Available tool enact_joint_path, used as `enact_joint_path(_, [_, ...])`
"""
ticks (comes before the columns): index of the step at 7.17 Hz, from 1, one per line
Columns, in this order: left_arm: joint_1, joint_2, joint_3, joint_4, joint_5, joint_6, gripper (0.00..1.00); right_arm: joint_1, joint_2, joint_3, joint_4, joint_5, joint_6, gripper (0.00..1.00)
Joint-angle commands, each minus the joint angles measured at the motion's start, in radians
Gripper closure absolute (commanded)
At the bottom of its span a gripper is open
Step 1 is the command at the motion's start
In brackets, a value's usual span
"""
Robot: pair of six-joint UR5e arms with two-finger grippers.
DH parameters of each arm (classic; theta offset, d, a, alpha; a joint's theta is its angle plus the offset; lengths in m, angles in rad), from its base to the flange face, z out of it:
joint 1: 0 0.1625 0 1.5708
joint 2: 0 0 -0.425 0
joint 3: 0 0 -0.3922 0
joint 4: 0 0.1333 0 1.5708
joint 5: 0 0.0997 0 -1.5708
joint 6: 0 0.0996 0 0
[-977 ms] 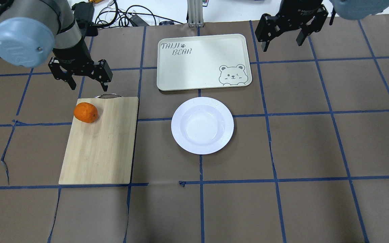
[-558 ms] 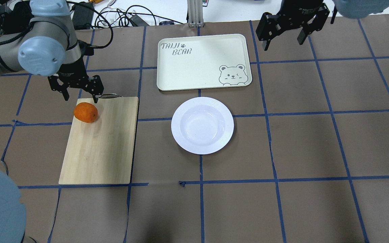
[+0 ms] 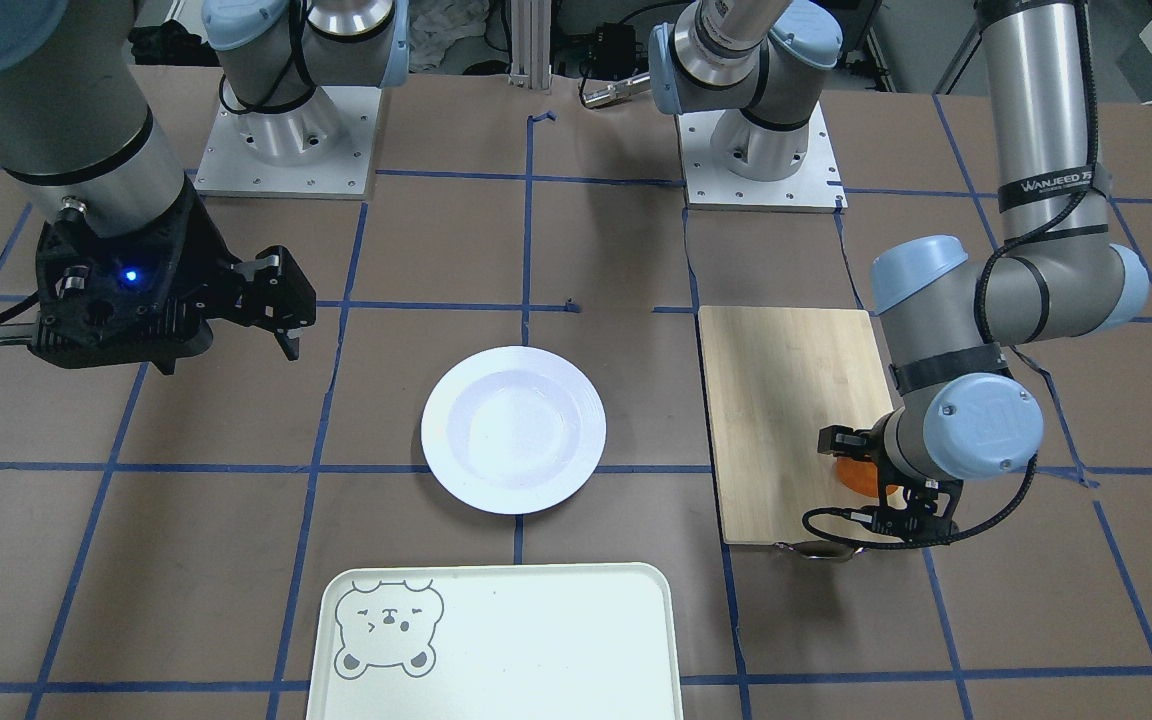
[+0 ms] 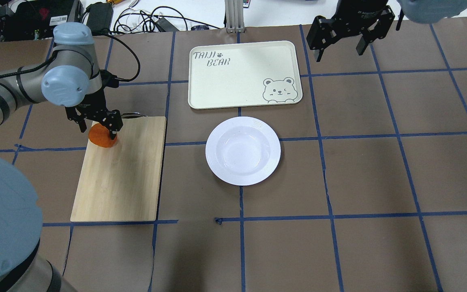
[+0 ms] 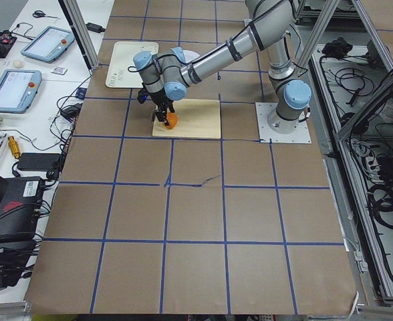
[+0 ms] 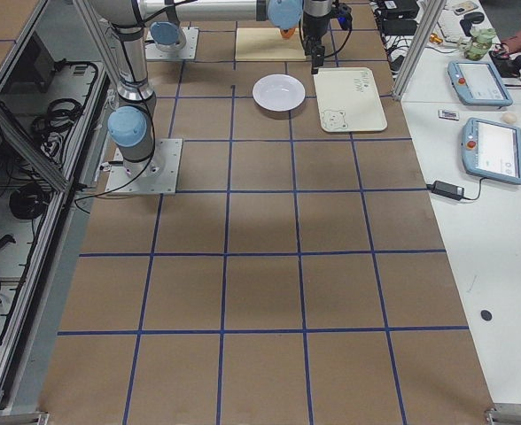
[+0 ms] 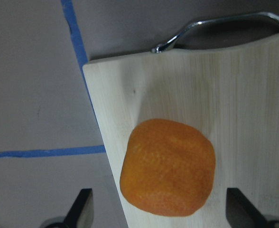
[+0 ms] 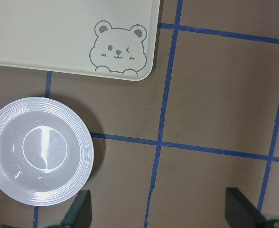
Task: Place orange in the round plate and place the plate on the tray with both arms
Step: 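Carry the orange with the left gripper over the white bowl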
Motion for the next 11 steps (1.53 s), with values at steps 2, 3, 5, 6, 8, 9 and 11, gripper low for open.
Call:
enact_joint_path(2, [0.001, -0.009, -0.010, 0.007, 0.000, 0.052, 0.71, 0.000, 0.003, 0.006, -0.006, 0.006, 0.001, 0.00])
enact_joint_path(3, [-0.002, 0.007, -0.005, 0.006, -0.018, 0.029, 0.77, 0.000, 0.000, -0.002, -0.008, 0.007, 0.002, 0.00])
enact_joint_path(5, [-0.051, 0.031, 0.033, -0.026, -0.095, -0.042, 0.77, -0.002, -0.006, -0.003, -0.002, -0.002, 0.002, 0.00])
enact_joint_path(6, [-0.094, 0.046, 0.036, -0.057, -0.147, -0.074, 0.77, -0.002, -0.007, -0.003, -0.002, -0.005, -0.001, 0.00])
enact_joint_path(8, [-0.228, 0.077, 0.032, -0.062, -0.193, -0.324, 0.77, -0.003, -0.002, 0.009, 0.004, -0.003, -0.001, 0.00])
enact_joint_path(9, [-0.296, 0.079, 0.032, -0.059, -0.234, -0.438, 0.77, -0.003, -0.002, 0.008, 0.004, -0.005, -0.003, 0.00])
enact_joint_path(11, [-0.443, 0.042, 0.038, -0.022, -0.272, -0.748, 0.76, -0.003, -0.002, 0.008, -0.013, -0.005, 0.002, 0.00])
